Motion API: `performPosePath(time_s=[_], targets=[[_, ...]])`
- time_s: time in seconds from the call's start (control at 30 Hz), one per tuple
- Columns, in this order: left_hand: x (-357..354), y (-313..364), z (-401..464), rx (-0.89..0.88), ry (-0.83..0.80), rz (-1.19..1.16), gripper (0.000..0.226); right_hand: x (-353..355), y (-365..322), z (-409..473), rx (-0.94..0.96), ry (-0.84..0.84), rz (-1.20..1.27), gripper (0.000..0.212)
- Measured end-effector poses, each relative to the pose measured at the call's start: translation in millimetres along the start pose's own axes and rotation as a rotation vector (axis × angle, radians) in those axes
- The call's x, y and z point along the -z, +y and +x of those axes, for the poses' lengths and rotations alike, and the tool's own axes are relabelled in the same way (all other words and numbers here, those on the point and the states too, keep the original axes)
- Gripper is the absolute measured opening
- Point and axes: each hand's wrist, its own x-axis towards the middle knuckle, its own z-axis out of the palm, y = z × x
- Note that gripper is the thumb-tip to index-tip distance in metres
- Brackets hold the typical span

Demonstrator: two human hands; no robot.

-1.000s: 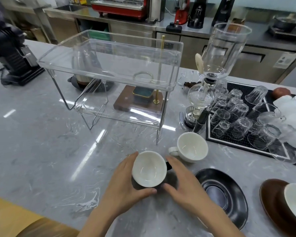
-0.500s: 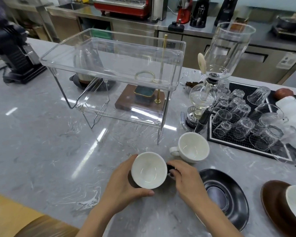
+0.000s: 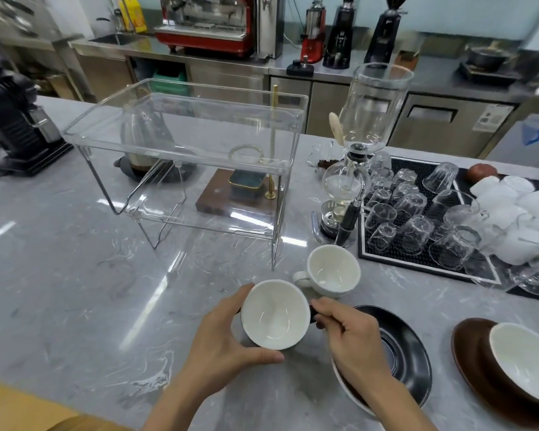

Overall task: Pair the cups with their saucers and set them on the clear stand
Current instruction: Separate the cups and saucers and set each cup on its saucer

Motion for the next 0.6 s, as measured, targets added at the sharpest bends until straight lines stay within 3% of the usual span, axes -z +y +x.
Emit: performPosePath(time_s=[0.4,0.6], targets=[[-36,34,15,-0.090,-0.114,0.056,0.103,48,6,-23,0.030,0.185,-0.118,0.036],[-64,52,25,-0.130,-0.229,0.051,0.102,74,10,-35,-0.087,0.296,-0.124,0.036]])
